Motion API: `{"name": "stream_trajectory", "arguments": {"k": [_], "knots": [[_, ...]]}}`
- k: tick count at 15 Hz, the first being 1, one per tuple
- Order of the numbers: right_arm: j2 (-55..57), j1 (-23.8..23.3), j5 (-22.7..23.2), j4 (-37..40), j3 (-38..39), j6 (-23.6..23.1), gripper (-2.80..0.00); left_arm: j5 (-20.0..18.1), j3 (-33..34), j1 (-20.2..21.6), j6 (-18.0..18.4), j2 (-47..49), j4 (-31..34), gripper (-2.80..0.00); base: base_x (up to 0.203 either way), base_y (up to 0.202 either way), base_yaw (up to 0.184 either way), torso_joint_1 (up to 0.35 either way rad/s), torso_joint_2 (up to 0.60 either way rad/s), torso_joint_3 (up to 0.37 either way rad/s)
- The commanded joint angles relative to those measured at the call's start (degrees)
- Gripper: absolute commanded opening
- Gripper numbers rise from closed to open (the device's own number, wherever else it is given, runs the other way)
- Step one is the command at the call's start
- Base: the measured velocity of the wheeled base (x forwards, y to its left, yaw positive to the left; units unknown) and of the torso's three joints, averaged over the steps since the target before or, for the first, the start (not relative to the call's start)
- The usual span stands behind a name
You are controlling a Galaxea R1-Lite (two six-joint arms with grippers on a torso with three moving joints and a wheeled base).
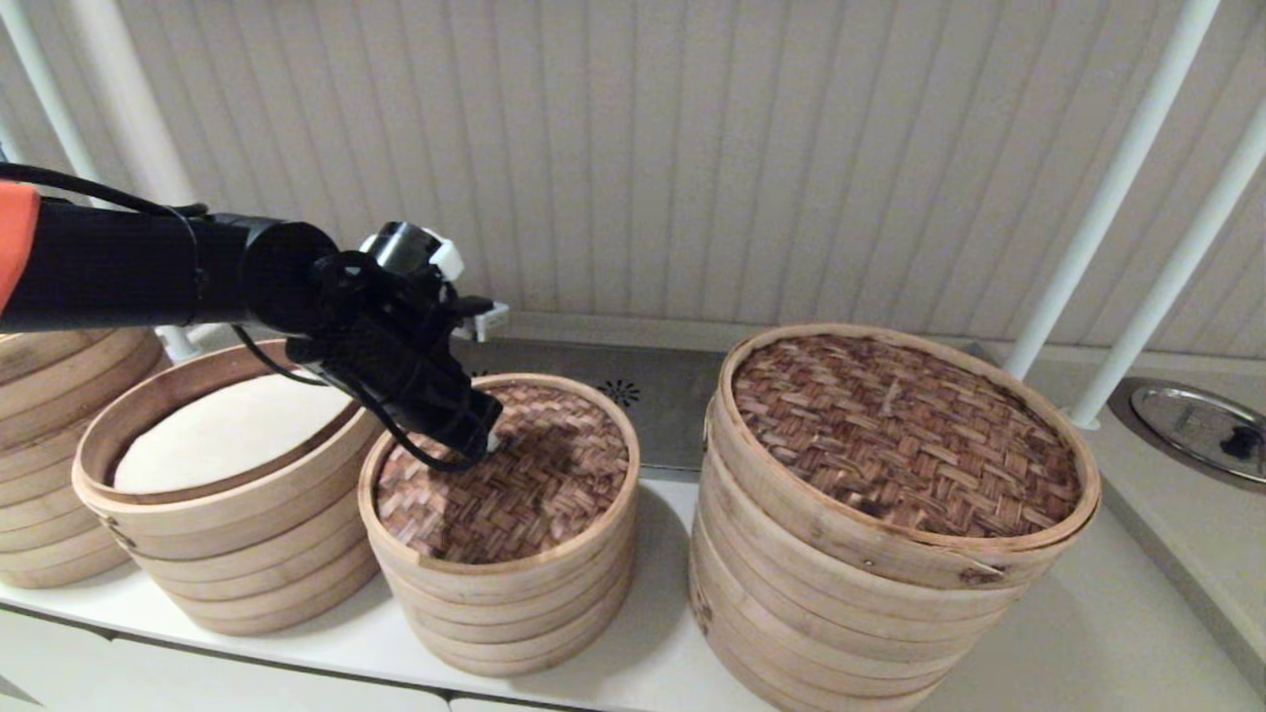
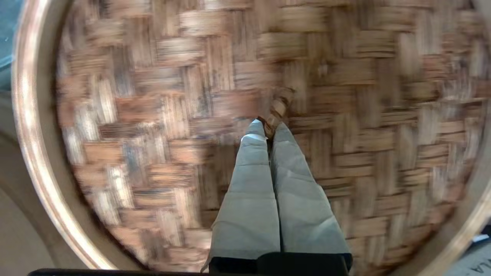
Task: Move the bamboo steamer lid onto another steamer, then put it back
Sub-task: Pick up the steamer
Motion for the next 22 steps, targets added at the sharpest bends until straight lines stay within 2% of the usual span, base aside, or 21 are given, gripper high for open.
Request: {"name": "stream_trajectory", "arguments": {"k": [1, 22], "knots": [[0.09, 0.02, 0.00, -0.01, 0.05, 0.02, -2.80, -0.09, 0.03, 0.04, 0.05, -0.10, 0.39, -2.80, 0.000, 0.000, 0.000, 0.000, 0.00, 0.000], [0.09, 0.02, 0.00, -0.01, 0.05, 0.02, -2.80, 0.00, -0.41, 0.13, -0.30, -7.31, -1.19, -2.80, 0.000, 0.000, 0.000, 0.000, 0.00, 0.000]]}}
